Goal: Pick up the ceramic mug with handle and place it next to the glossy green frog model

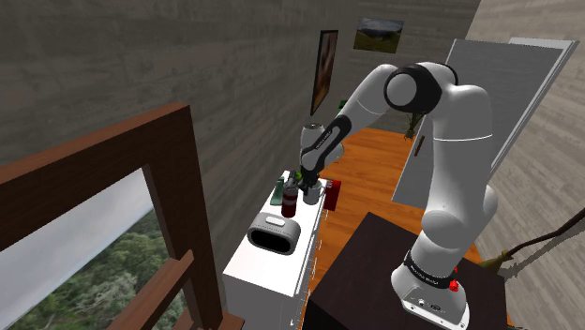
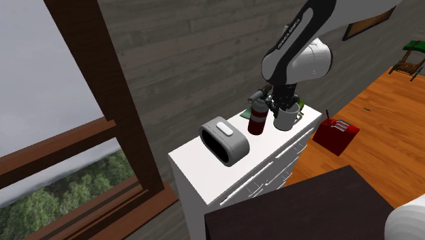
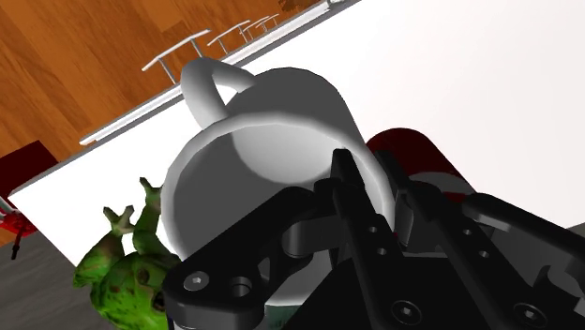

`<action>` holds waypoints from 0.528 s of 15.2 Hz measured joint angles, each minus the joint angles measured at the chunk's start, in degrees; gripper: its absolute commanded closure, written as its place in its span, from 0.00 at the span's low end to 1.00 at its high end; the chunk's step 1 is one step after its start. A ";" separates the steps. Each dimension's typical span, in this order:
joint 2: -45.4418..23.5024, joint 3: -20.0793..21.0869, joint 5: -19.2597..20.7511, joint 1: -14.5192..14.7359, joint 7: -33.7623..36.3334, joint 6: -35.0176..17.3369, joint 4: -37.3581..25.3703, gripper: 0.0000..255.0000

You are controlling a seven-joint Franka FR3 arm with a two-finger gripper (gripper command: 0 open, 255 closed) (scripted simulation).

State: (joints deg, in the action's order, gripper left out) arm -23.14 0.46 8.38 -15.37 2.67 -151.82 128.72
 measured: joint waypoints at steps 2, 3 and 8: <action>-1.54 -0.13 0.17 0.05 0.14 -1.01 -0.53 1.00; -2.17 -0.22 0.29 0.14 0.31 -1.69 -0.47 1.00; -5.88 -0.63 0.76 0.46 0.87 -4.37 -1.52 1.00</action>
State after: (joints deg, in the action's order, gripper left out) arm -29.02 -0.17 9.14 -14.91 3.54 -156.19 127.20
